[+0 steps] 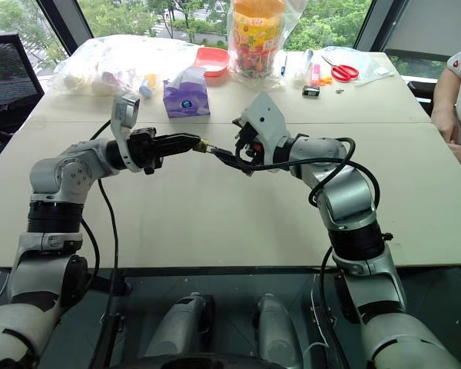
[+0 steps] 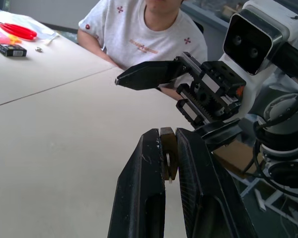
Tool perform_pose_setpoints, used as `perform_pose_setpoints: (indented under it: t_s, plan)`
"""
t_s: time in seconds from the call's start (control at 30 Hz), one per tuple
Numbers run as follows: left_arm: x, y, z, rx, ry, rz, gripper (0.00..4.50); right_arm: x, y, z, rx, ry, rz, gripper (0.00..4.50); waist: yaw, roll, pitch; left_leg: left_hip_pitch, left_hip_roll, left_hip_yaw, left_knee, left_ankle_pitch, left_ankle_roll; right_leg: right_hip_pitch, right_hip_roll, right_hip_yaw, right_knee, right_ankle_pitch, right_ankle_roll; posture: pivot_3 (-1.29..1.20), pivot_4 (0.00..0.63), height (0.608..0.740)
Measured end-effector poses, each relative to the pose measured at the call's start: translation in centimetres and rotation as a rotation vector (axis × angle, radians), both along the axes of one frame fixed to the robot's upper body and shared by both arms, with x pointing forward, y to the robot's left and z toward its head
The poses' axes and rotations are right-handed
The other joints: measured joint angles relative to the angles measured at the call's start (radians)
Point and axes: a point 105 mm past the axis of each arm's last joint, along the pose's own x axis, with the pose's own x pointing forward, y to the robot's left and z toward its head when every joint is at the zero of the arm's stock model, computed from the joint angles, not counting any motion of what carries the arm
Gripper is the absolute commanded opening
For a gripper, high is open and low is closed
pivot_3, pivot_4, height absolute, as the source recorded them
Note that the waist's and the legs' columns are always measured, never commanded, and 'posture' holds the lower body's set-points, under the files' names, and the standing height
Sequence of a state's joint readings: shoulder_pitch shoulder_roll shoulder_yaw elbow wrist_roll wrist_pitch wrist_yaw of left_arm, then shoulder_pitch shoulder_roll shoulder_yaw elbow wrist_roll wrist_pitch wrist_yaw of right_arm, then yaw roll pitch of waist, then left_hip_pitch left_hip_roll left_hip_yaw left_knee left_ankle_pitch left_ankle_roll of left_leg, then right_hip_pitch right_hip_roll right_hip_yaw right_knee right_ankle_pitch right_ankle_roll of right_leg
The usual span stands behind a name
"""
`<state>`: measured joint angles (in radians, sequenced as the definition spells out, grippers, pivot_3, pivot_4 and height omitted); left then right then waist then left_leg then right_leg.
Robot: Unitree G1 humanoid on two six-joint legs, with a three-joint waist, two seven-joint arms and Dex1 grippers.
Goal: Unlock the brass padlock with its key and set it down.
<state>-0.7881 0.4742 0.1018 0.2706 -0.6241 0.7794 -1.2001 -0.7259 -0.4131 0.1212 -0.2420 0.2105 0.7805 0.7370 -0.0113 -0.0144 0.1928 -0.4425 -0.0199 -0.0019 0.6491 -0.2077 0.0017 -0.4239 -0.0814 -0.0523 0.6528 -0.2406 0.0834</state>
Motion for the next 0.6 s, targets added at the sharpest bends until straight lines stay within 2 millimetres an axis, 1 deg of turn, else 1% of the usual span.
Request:
perform_pose_setpoints:
  t_s: [0.17, 0.37, 0.5, 0.6]
  plan:
    - [0.0, 0.0, 0.0, 0.000, -0.005, -0.002, 0.00, 0.6, -0.5, 0.0, 0.029, 0.016, -0.032, 4.14, 0.000, 0.000, 0.000, 0.000, 0.000, 0.000, 0.000, 0.000, 0.000, 0.000, 0.000, 0.000, 0.000, 0.000, 0.000, 0.00, 0.150, 0.740]
    - [-0.3, 0.0, 0.2, 0.000, -0.019, -0.017, 0.00, 1.6, -1.4, 1.1, 0.068, -0.013, -0.087, 4.14, 0.000, 0.000, 0.000, 0.000, 0.000, 0.000, 0.000, 0.000, 0.000, 0.000, 0.000, 0.000, 0.000, 0.000, 0.000, 0.00, 0.150, 0.740]
    - [-0.5, -0.2, 0.5, -0.013, -0.024, -0.031, 0.00, 2.1, -1.6, 0.5, 0.067, 0.004, -0.094, 4.14, 0.000, 0.000, 0.000, 0.000, 0.000, 0.000, 0.000, 0.000, 0.000, 0.000, 0.000, 0.000, 0.000, 0.000, 0.000, 0.00, 0.150, 0.740]
    - [-0.5, -0.1, 0.6, -0.013, -0.025, -0.031, 0.00, 2.2, -1.3, 0.0, 0.056, 0.016, -0.074, 4.14, -0.001, 0.000, 0.000, 0.000, 0.000, 0.000, 0.000, 0.000, 0.000, 0.000, 0.000, 0.000, 0.000, 0.000, 0.000, 0.00, 0.150, 0.740]
